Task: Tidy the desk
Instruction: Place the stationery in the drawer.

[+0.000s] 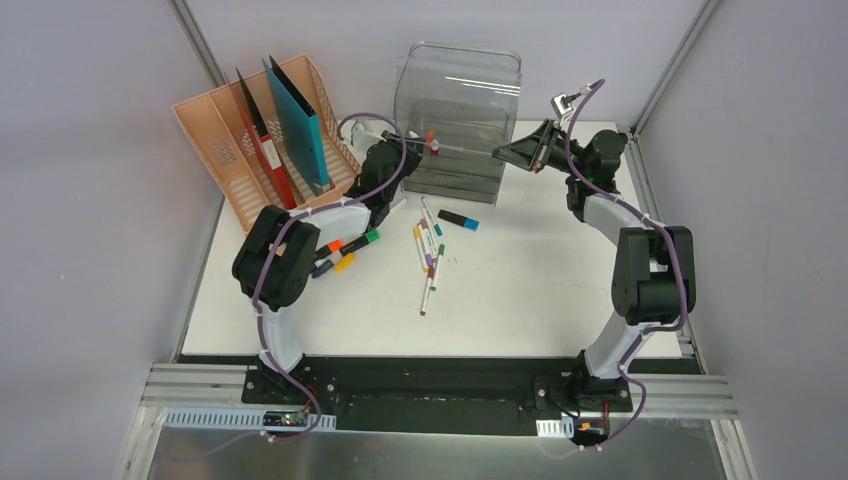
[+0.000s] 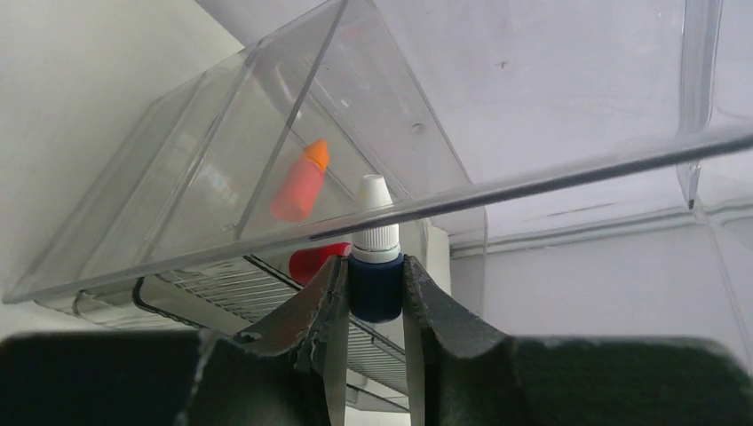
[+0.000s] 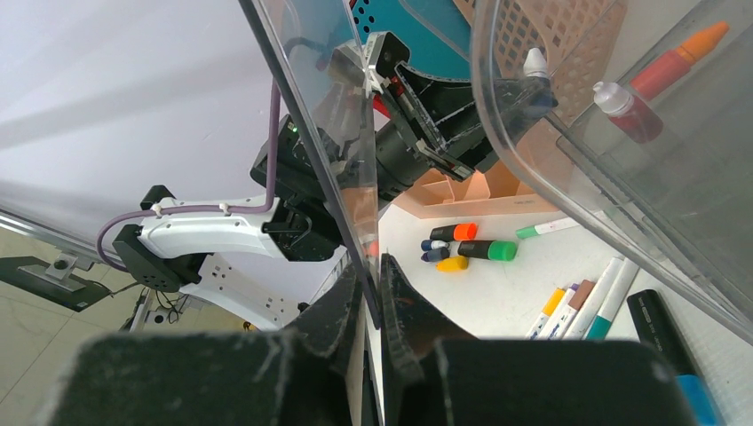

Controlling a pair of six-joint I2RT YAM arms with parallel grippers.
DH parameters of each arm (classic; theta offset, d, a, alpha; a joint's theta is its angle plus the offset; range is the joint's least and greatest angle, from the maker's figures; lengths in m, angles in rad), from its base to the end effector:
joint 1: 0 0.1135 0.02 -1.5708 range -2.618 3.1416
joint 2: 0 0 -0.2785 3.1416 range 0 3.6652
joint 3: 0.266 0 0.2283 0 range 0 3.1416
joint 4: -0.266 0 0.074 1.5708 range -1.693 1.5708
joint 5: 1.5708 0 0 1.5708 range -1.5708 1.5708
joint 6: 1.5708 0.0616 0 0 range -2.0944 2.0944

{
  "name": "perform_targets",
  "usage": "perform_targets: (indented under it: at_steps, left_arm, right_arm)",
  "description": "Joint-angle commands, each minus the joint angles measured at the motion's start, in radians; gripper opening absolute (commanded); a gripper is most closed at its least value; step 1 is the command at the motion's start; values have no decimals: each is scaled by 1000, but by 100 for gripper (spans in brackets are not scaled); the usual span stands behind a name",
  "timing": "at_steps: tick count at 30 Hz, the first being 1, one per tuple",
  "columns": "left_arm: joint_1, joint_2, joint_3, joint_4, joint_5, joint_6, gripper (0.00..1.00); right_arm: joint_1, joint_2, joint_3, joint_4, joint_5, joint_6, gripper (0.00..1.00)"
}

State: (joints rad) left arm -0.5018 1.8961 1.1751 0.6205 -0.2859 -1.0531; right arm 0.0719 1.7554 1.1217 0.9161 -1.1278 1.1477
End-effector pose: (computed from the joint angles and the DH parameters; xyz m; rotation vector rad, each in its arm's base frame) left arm 0.3998 -0.1995 0.2637 -0.6914 1.6125 -0.9251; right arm 0.3756 0.0828 0.3332 -0.2744 1.6800 1.6680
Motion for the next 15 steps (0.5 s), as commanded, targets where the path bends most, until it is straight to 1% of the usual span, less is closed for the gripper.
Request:
perform_targets:
  at_steps: [1, 5, 7, 11, 12, 13, 15]
  left_arm:
    - [9, 8, 55, -85, -19, -113, 10]
    - [9, 8, 71, -129, -44, -176, 11]
    - [9, 3, 86, -180, -50, -209, 14]
    - [9, 1, 106, -220, -47, -226, 26]
    - [9, 0, 106, -219, -46, -231, 34]
    - [9, 1, 106, -218, -44, -232, 39]
    - [9, 0, 104, -212, -34, -232, 46]
  right_arm:
    - [18, -40, 23, 15, -32, 40, 6]
    - [18, -42, 23, 15, -32, 40, 6]
    - [19, -42, 21, 15, -32, 40, 6]
    - [19, -45, 21, 17, -32, 40, 6]
    - [18, -46, 21, 17, -32, 40, 6]
    - [18, -45, 21, 16, -33, 40, 6]
    - [18, -45, 21, 17, -33, 40, 6]
